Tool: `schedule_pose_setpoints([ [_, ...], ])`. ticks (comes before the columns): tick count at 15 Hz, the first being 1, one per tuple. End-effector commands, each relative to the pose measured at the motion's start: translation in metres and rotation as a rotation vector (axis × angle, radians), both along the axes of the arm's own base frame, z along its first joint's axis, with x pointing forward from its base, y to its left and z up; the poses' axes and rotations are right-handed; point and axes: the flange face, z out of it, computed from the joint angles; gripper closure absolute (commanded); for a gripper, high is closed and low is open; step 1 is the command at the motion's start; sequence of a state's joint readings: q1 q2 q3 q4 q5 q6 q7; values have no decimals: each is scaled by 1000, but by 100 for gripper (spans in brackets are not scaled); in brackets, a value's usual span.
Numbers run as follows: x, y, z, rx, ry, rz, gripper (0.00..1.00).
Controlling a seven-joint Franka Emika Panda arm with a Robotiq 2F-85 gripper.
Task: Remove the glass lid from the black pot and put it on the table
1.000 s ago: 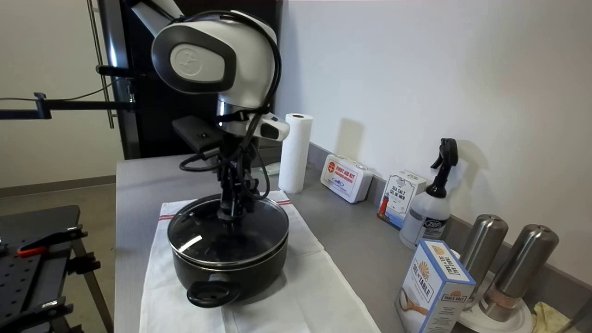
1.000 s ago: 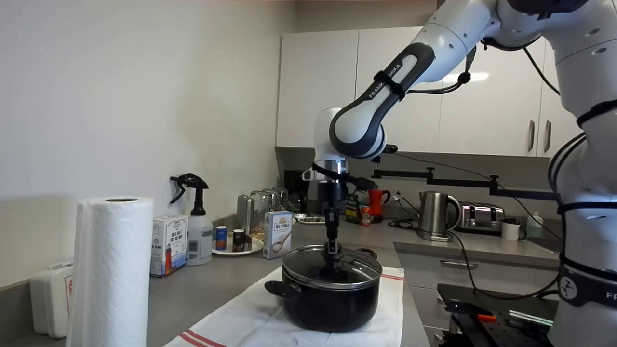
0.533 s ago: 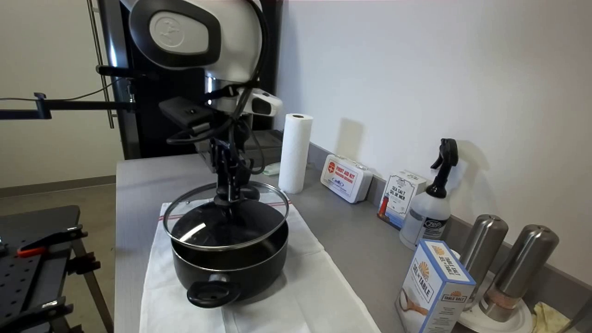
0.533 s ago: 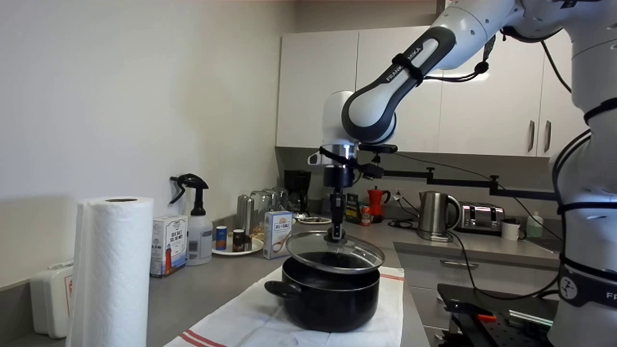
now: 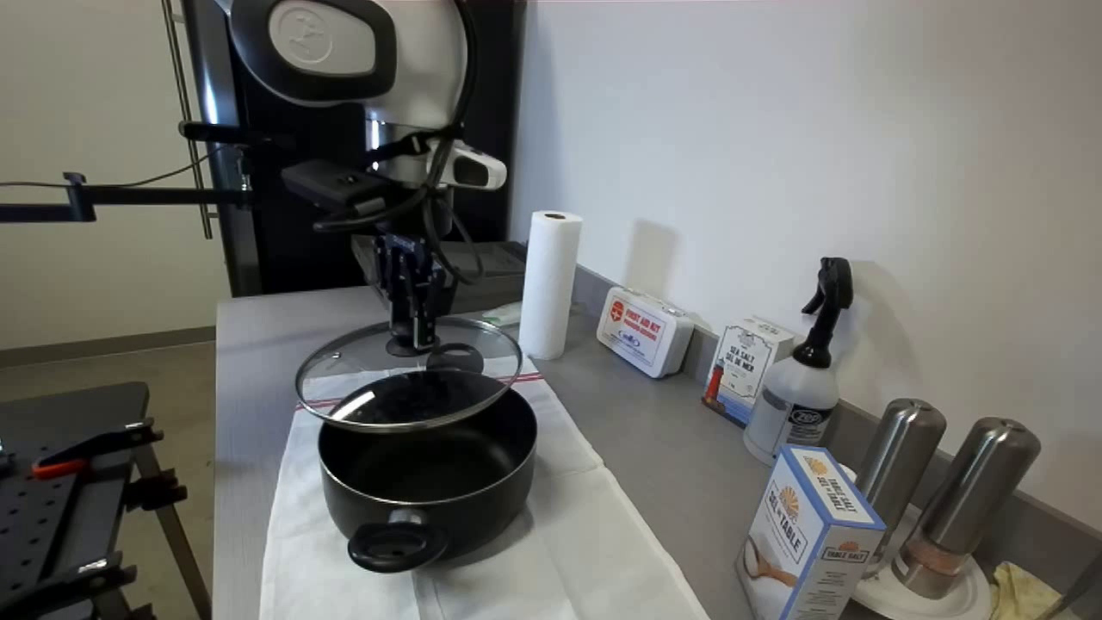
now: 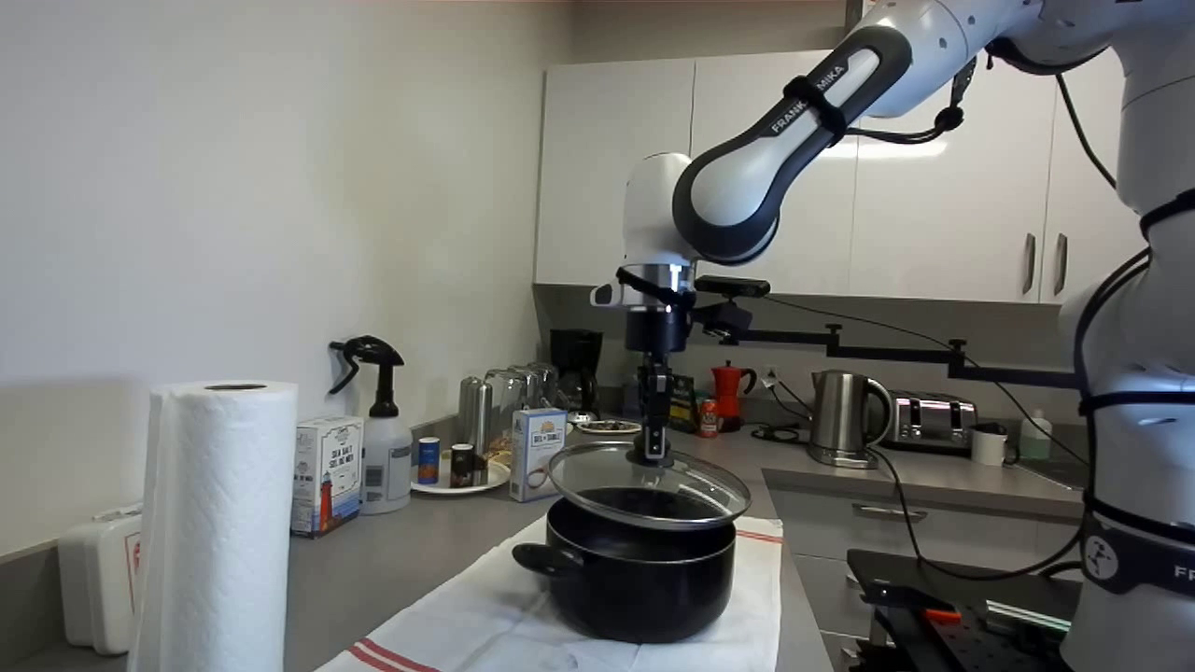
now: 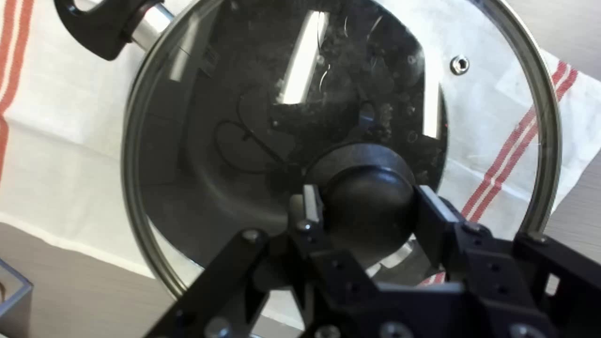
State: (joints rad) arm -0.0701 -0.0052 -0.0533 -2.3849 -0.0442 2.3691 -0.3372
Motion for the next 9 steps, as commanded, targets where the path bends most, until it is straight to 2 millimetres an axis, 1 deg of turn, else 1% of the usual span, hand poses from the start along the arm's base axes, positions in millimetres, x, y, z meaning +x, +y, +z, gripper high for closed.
schedule_pose_setpoints([
  [1, 1, 42, 19, -30, 5, 87, 75],
  [5, 6, 101, 23, -58, 24, 231, 75],
  [9, 12, 159, 21, -57, 45, 360, 75],
])
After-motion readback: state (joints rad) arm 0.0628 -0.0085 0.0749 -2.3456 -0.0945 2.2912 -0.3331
